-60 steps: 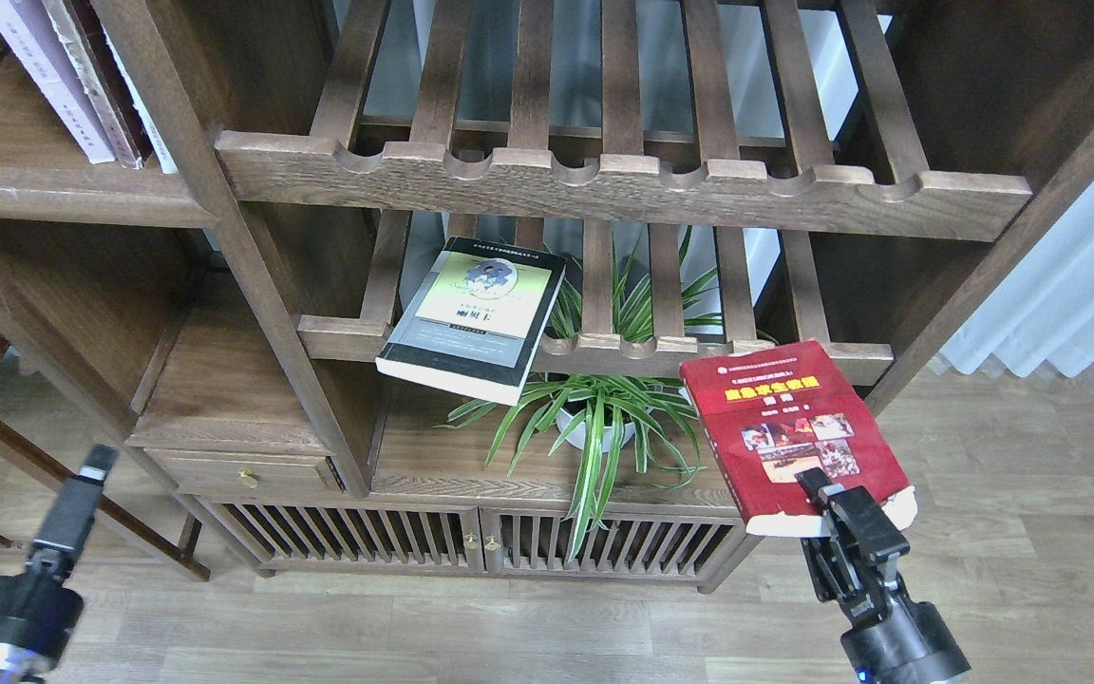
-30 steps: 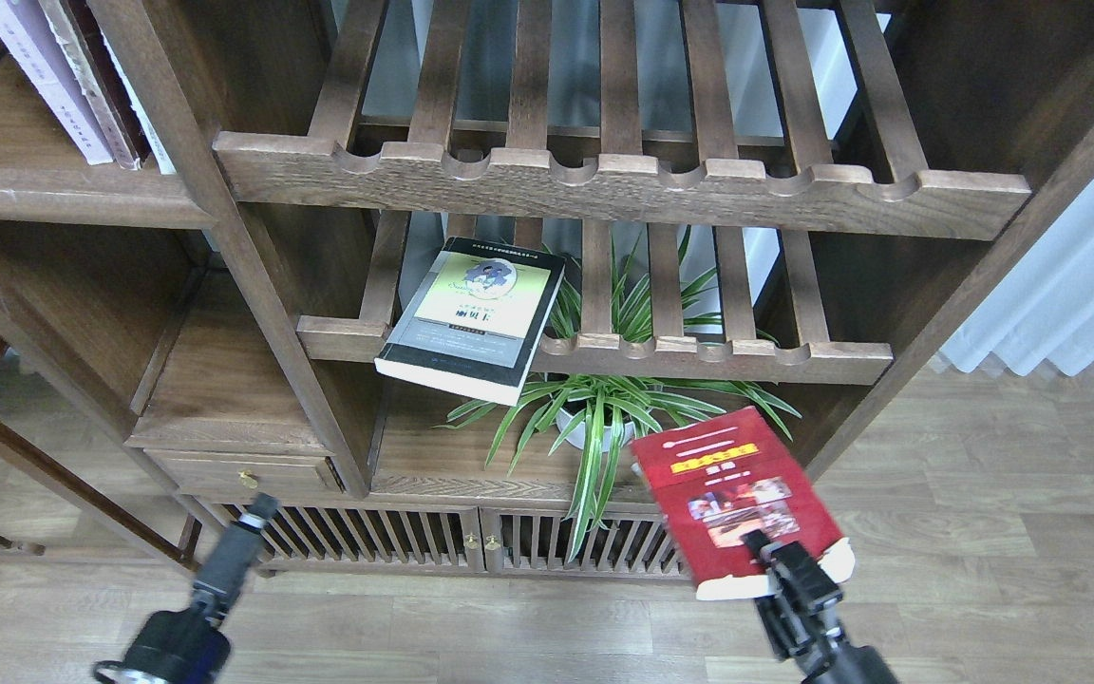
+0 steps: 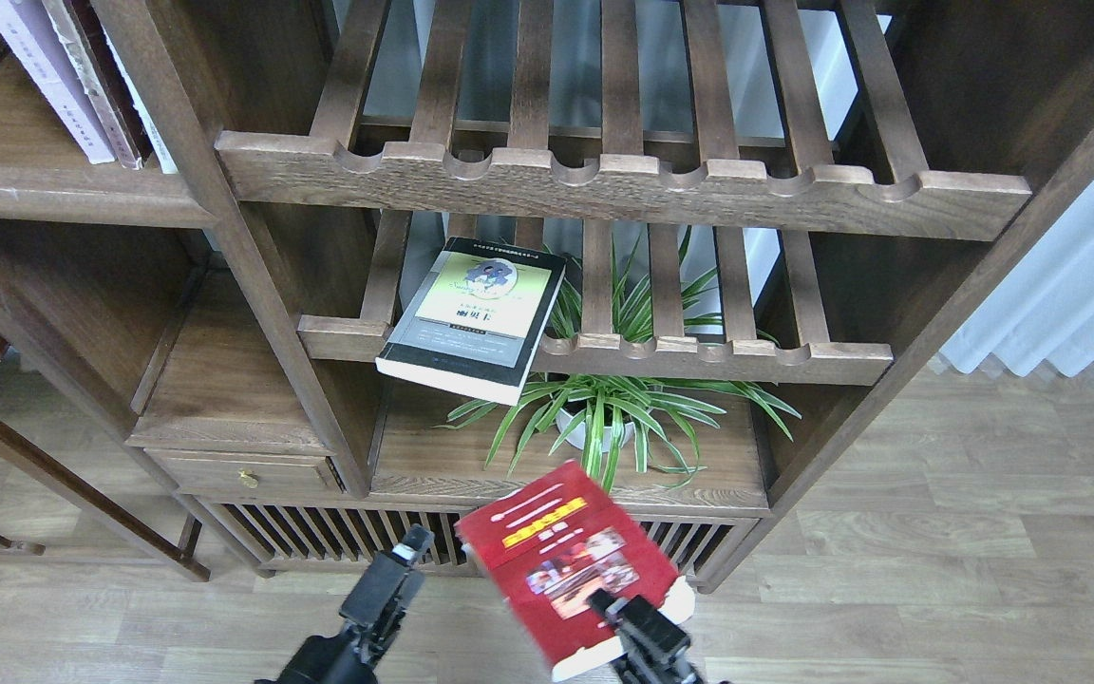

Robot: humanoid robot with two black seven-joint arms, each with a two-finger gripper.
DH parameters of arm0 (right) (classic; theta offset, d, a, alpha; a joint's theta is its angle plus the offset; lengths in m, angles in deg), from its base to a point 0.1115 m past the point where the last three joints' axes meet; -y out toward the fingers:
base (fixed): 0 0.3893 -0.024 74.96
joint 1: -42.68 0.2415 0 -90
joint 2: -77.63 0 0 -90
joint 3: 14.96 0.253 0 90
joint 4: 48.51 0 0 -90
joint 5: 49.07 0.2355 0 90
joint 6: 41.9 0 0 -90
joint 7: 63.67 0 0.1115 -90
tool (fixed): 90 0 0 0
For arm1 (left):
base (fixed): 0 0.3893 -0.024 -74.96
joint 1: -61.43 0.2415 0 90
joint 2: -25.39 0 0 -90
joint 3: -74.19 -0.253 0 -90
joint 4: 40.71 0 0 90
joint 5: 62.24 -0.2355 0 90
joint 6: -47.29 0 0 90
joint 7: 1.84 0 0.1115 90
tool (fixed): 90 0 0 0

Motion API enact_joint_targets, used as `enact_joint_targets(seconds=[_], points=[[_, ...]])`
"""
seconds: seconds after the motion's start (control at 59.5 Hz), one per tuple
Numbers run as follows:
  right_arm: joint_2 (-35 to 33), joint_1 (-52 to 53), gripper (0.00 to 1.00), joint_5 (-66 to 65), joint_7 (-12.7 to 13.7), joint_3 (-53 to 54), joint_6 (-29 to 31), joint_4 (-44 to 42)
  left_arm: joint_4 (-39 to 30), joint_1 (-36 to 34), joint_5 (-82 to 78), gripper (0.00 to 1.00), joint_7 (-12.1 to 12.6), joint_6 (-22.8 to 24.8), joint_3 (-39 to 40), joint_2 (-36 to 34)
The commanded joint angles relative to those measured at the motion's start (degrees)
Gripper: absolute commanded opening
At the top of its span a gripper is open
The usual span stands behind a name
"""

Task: Organize books on shelf
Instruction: 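Grasp the red book with the left gripper beside the right gripper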

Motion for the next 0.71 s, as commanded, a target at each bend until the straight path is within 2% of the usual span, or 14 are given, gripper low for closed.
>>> enact_joint_targets(seconds=[0.0, 0.218, 0.353, 0.369, 0.403, 0.571, 0.689], points=[[0.9, -0.1, 0.06, -0.4, 0.2, -0.2, 0.0, -0.1, 0.6, -0.9, 2.4, 1.00, -0.1, 0.0, -3.1, 0.1], [1.5, -0.7, 0.06, -1.5, 0.3, -0.3, 0.0, -0.1, 2.3, -1.3, 2.9, 0.98, -0.2, 0.0, -4.3, 0.1], [1.7, -1.1, 0.06, -2.4, 0.4, -0.3, 0.0, -0.1, 2.3, -1.3, 5.5, 0.80, -1.0, 0.0, -4.4, 0.1], [1.7, -1.5, 0.06, -2.5, 0.4, -0.3, 0.0, -0.1, 2.3, -1.3, 7.1, 0.70, -1.3, 0.0, -4.7, 0.1], [1.7, -1.7, 0.06, -2.7, 0.4, -0.3, 0.0, -0.1, 2.3, -1.6, 7.8, 0.65, -1.4, 0.0, -5.1, 0.1], [1.7, -3.0, 0.07, -4.4, 0.5, -0.3, 0.0, -0.1, 2.3, -3.0, 8.4, 0.57, -1.4, 0.0, -7.9, 0.1], [1.8, -3.5, 0.07, -4.8, 0.8, -0.3, 0.0, -0.1, 2.3, -3.2, 8.4, 0.44, -1.4, 0.0, -8.9, 0.1]])
